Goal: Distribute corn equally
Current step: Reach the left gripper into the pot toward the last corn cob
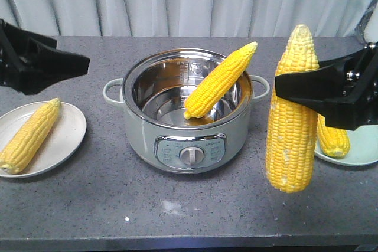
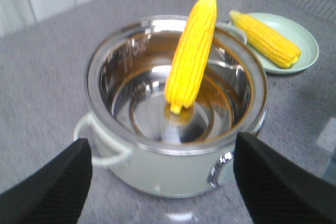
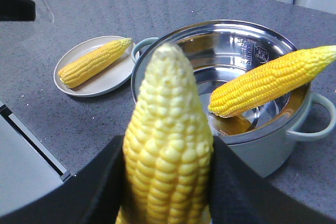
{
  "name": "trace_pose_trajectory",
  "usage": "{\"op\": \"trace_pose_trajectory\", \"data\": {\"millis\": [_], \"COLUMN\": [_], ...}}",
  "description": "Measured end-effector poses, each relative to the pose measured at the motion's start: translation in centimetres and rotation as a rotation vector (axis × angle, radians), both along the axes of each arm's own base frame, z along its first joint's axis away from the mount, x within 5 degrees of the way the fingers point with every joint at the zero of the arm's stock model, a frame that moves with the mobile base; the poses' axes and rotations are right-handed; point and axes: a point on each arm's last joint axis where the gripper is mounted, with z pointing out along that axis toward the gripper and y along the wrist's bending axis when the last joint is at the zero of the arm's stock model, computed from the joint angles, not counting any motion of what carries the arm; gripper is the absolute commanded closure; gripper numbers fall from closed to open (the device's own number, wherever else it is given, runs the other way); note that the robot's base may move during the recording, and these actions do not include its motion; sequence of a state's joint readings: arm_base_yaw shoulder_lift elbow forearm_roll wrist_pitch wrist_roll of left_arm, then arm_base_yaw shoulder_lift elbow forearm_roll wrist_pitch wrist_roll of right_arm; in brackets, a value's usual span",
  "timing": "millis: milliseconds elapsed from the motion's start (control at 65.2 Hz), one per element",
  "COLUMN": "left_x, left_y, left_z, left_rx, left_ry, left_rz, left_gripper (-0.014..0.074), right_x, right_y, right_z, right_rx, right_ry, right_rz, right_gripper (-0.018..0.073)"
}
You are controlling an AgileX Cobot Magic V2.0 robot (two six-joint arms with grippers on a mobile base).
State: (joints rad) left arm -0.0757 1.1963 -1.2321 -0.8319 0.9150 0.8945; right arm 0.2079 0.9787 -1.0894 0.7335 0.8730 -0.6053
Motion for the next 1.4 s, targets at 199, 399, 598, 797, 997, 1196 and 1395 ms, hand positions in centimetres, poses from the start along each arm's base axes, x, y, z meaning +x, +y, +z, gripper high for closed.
{"op": "trace_pose_trajectory", "data": {"millis": [199, 399, 598, 797, 997, 1196, 1395], "left_x": [2.3, 4.2, 6.6, 8.8, 11.4, 13.6, 15.1], "left_y": [-1.4, -5.8, -10.0, -13.8, -15.4, -16.4, -17.1], "left_z": [2.3, 2.7, 0.8, -1.7, -3.7, -5.5, -7.6], "left_rx": [0.044, 0.08, 0.159, 0.219, 0.212, 0.226, 0.23], "left_ry": [-0.097, -0.126, -0.118, -0.109, -0.057, -0.015, 0.03], "left_rz": [-0.099, -0.242, -0.333, -0.388, -0.365, -0.341, -0.336], "left_gripper": [0.0051, 0.0051, 0.0051, 0.0037, -0.002, -0.0018, -0.0014], "right_x": [0.0, 0.0, 0.0, 0.0, 0.0, 0.0, 0.0], "right_y": [0.0, 0.0, 0.0, 0.0, 0.0, 0.0, 0.0], "right_z": [0.0, 0.0, 0.0, 0.0, 0.0, 0.0, 0.0], "right_rx": [0.0, 0.0, 0.001, 0.001, 0.001, 0.001, 0.001], "right_ry": [0.0, 0.0, 0.0, 0.0, 0.0, 0.0, 0.0], "right_rz": [0.0, 0.0, 0.0, 0.0, 0.0, 0.0, 0.0], "right_gripper": [0.0365, 0.0365, 0.0365, 0.0365, 0.0365, 0.0365, 0.0365]}}
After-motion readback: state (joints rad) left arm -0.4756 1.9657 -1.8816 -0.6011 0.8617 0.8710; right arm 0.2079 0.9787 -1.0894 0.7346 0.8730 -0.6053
